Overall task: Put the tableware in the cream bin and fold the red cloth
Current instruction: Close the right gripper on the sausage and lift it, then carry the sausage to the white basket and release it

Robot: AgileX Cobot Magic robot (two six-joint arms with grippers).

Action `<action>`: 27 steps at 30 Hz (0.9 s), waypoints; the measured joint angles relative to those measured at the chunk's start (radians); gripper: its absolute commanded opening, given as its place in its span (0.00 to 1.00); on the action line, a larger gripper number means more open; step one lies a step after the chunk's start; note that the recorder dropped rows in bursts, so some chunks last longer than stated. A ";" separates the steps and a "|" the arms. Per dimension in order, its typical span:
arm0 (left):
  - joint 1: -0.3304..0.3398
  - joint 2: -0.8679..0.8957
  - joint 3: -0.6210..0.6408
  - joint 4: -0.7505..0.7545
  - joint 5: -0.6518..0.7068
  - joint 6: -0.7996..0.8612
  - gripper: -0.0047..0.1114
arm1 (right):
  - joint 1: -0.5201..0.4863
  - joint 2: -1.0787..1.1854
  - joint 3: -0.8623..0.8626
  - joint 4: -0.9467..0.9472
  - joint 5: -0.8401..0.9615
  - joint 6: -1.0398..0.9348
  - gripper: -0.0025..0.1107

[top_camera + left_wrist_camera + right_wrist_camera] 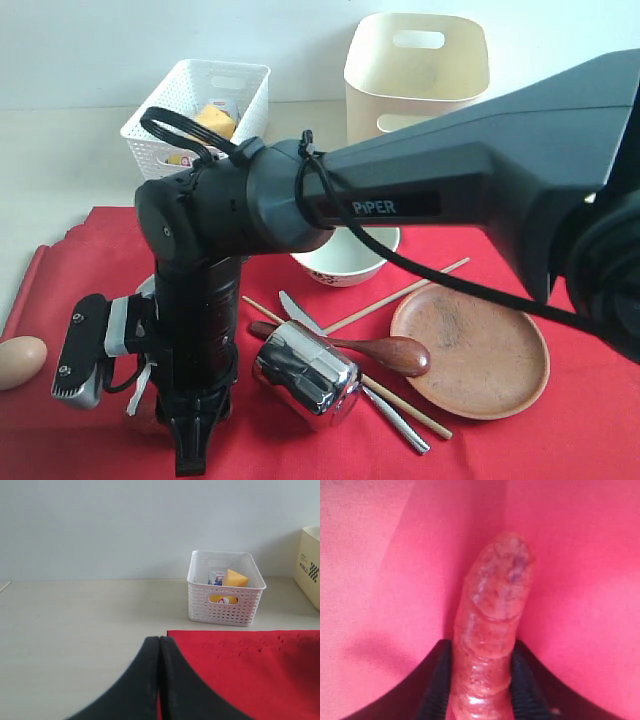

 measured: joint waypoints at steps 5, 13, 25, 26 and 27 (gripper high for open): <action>0.000 0.000 0.000 0.000 0.000 0.000 0.04 | 0.000 -0.006 -0.042 -0.012 -0.005 0.036 0.02; 0.000 0.000 0.000 0.000 0.000 0.000 0.04 | 0.000 -0.048 -0.108 -0.067 -0.143 0.101 0.02; 0.000 0.000 0.000 0.000 0.000 0.000 0.04 | -0.015 -0.048 -0.110 -0.347 -0.538 0.431 0.02; 0.000 0.000 0.000 0.000 0.000 0.000 0.04 | -0.024 -0.048 -0.110 -0.350 -0.572 0.448 0.02; 0.000 0.000 0.000 0.000 0.000 0.000 0.04 | -0.033 -0.048 -0.110 -0.355 -0.599 0.461 0.02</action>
